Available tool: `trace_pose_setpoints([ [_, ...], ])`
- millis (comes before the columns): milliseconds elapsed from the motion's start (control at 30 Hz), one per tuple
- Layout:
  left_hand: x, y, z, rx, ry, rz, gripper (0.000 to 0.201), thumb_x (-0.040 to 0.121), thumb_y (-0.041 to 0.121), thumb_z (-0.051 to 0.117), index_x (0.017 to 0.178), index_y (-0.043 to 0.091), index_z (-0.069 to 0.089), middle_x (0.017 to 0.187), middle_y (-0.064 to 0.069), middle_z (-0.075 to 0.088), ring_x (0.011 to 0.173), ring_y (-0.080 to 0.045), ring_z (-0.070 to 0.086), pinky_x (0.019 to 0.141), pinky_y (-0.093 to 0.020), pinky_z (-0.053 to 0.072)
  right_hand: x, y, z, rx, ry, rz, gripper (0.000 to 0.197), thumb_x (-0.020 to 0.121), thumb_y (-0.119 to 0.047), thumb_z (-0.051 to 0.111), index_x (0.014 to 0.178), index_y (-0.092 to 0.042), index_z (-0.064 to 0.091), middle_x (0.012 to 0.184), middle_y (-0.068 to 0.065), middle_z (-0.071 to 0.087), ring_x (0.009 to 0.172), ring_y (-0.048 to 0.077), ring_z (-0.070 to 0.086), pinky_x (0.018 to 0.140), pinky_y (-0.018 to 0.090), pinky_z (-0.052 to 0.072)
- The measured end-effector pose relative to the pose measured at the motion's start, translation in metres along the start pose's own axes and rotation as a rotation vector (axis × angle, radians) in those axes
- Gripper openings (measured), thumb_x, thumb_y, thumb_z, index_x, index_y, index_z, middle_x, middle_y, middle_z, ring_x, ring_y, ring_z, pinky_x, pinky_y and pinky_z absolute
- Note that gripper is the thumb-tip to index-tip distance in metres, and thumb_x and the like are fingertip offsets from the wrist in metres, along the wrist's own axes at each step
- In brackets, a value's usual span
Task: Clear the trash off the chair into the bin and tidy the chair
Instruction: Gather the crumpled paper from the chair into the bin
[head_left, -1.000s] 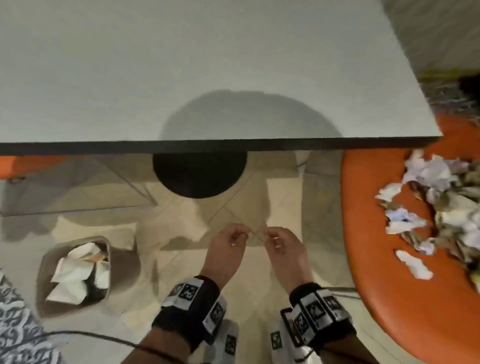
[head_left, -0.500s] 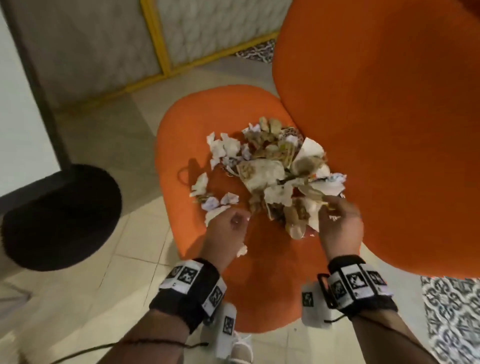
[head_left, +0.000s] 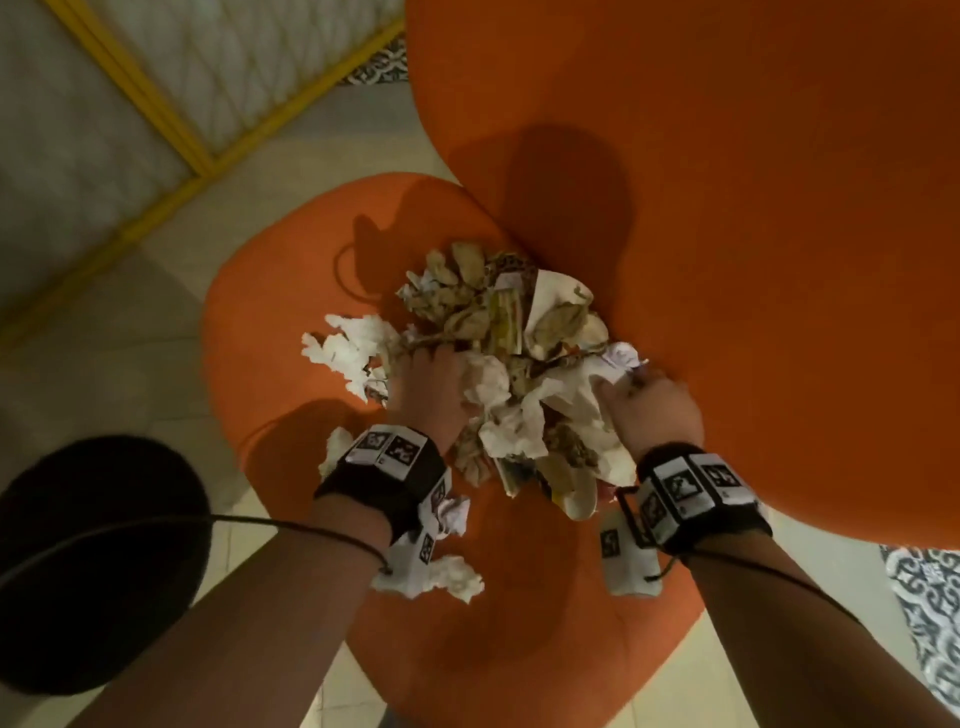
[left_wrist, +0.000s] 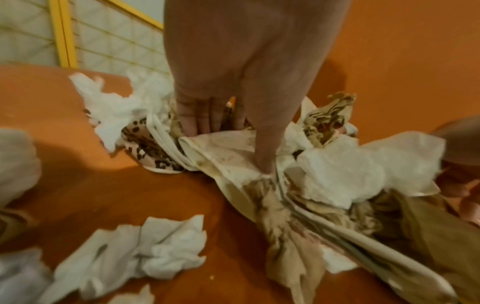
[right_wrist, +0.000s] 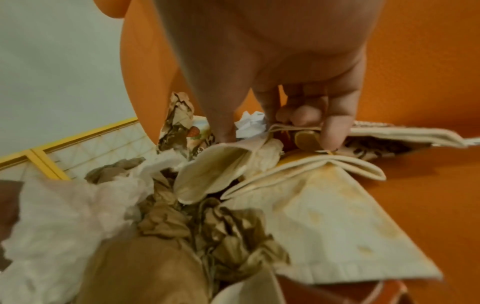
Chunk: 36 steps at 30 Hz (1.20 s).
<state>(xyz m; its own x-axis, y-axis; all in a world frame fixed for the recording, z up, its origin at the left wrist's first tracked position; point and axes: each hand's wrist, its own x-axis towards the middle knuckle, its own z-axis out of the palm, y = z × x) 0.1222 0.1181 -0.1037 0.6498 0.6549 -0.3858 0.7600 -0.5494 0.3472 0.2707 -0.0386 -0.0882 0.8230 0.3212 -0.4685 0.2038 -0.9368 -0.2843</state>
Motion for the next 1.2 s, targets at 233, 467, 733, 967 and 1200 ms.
trace_pose_setpoints([
  [233, 0.012, -0.014, 0.000, -0.119, -0.040, -0.012, 0.071, 0.067, 0.036, 0.079, 0.125, 0.011, 0.047, 0.123, -0.014, 0.054, 0.113, -0.034, 0.051, 0.092, -0.045, 0.043, -0.010, 0.002, 0.016, 0.258, -0.004, 0.083, 0.053, 0.076, -0.062, 0.059, 0.105, -0.018, 0.063, 0.105, 0.002, 0.063, 0.091, 0.020, 0.060, 0.078, 0.034, 0.051],
  [467, 0.003, -0.020, -0.008, -0.354, 0.070, 0.028, 0.075, 0.068, 0.023, 0.080, 0.133, 0.019, 0.043, 0.129, -0.009, 0.054, 0.119, -0.029, 0.050, 0.097, -0.043, 0.042, -0.030, -0.004, 0.024, 0.655, -0.032, 0.054, 0.027, 0.082, -0.037, 0.069, 0.082, -0.012, 0.059, 0.070, -0.001, 0.060, 0.063, 0.014, 0.053, 0.057, 0.026, 0.042],
  [733, -0.012, -0.012, -0.026, -0.248, 0.207, 0.027, 0.069, 0.076, 0.017, 0.072, 0.136, 0.021, 0.038, 0.128, -0.011, 0.052, 0.118, -0.031, 0.050, 0.099, -0.045, 0.041, -0.044, 0.001, 0.016, 0.698, 0.025, -0.035, 0.019, 0.080, -0.032, 0.071, 0.076, -0.017, 0.059, 0.092, -0.004, 0.061, 0.080, 0.007, 0.053, 0.061, 0.030, 0.044],
  [967, -0.042, 0.008, -0.037, -0.399, 0.429, -0.198, 0.069, 0.066, 0.042, 0.078, 0.121, 0.017, 0.043, 0.109, -0.011, 0.061, 0.098, -0.030, 0.057, 0.080, -0.041, 0.050, -0.053, 0.025, -0.011, 0.744, 0.004, -0.239, 0.018, 0.081, -0.018, 0.069, 0.077, -0.026, 0.054, 0.092, -0.013, 0.061, 0.086, 0.011, 0.061, 0.070, 0.035, 0.056],
  [1200, -0.076, 0.037, -0.036, -0.663, 0.155, -0.156, 0.073, 0.065, 0.050, 0.078, 0.124, 0.037, 0.037, 0.104, 0.010, 0.058, 0.087, -0.013, 0.060, 0.059, -0.023, 0.051, -0.047, 0.043, -0.060, 0.861, -0.051, -0.243, 0.021, 0.085, -0.007, 0.061, 0.088, -0.023, 0.048, 0.091, 0.000, 0.058, 0.081, 0.019, 0.059, 0.065, 0.035, 0.053],
])
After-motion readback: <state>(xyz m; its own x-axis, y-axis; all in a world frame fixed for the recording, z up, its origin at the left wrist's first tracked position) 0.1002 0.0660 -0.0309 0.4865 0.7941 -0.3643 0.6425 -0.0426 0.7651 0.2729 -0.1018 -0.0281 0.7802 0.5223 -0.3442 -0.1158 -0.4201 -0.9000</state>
